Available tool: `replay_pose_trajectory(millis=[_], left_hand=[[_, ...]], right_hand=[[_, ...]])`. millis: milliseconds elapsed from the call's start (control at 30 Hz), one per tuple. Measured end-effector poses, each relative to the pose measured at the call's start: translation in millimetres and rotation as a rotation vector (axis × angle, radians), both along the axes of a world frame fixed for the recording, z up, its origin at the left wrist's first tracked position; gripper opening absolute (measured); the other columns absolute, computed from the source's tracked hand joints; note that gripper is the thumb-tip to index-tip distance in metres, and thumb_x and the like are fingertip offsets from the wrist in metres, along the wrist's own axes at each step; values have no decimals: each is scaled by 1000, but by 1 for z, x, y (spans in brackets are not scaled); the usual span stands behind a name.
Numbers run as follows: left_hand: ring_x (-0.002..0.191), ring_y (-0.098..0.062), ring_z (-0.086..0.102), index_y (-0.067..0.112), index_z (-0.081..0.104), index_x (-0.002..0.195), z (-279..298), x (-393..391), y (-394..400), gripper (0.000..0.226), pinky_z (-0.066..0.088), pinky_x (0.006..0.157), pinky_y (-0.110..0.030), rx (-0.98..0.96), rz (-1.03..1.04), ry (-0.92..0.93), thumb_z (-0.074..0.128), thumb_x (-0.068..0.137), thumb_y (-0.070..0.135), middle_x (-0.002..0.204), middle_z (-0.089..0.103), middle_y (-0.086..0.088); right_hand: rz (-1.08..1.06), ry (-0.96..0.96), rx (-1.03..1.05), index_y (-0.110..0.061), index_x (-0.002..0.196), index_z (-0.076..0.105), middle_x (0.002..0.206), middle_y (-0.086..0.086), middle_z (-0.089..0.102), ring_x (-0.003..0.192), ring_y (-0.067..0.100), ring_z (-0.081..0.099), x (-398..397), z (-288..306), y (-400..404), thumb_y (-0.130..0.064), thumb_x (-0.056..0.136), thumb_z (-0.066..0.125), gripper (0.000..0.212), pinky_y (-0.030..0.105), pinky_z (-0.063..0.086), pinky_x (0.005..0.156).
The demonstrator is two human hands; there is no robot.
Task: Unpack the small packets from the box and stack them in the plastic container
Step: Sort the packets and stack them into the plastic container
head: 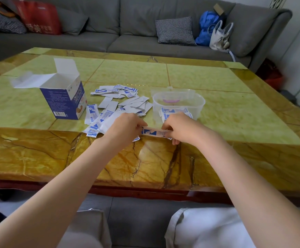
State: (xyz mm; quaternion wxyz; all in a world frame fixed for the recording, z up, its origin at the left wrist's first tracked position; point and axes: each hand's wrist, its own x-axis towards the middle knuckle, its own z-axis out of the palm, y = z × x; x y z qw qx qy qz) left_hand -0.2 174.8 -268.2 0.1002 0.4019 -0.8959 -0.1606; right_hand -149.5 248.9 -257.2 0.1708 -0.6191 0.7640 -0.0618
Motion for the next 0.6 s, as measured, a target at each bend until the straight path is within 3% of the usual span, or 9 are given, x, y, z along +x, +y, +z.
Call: replay_pose_trajectory(millis=[100,167,233,300,400,500,567,600], left_hand=[[76,-17,62,15,67,113,1,1,-3,27,40,54,-9,75,27,105,54,90,9,98,70,-6],[59,-11,54,13,69,109,8,2,-6,25,36,41,-5,146,49,210,57,88,6,83,67,-3],[56,-9,56,15,70,106,19,2,-13,25,45,48,-8,209,77,324,59,86,5,76,66,1],[59,-1,63,16,70,105,32,-2,-20,25,54,72,-19,334,105,486,59,86,4,77,68,4],[65,-1,64,7,66,111,53,-19,-26,26,54,70,-10,520,136,679,55,89,1,82,67,-3],[64,-8,60,6,66,107,67,-46,-32,22,55,66,-14,491,186,642,55,89,2,82,66,-7],[65,-15,57,8,66,104,68,-64,-37,21,52,60,-22,321,181,481,58,86,4,87,66,-10],[70,-18,57,10,66,102,68,-73,-38,19,48,59,-24,214,167,377,60,85,6,88,65,-8]], right_hand=[[-13,-72,32,-11,119,59,74,5,65,55,10,65,-1,4,1,-2,90,53,31,20,53,57],[-6,-139,22,-10,115,60,69,2,66,51,7,62,-4,14,5,-2,89,54,28,21,52,60],[-33,-220,-93,-12,106,62,67,-2,65,52,7,64,-11,28,8,-4,87,59,20,22,53,63],[-117,-344,-291,-11,103,63,71,1,66,57,11,66,-22,43,9,-5,85,62,19,18,54,61],[-276,-523,-564,-5,101,64,71,6,67,61,18,66,-37,58,2,-2,84,63,17,25,57,63],[-398,-449,-654,-8,96,65,66,2,66,50,9,60,-51,62,-14,-4,83,64,14,18,47,51],[-452,-291,-542,-11,93,67,77,3,64,51,7,57,-59,65,-24,-6,82,66,12,16,40,47],[-466,-202,-450,-13,91,68,83,5,64,59,11,57,-63,65,-29,-6,81,67,11,17,41,53]])
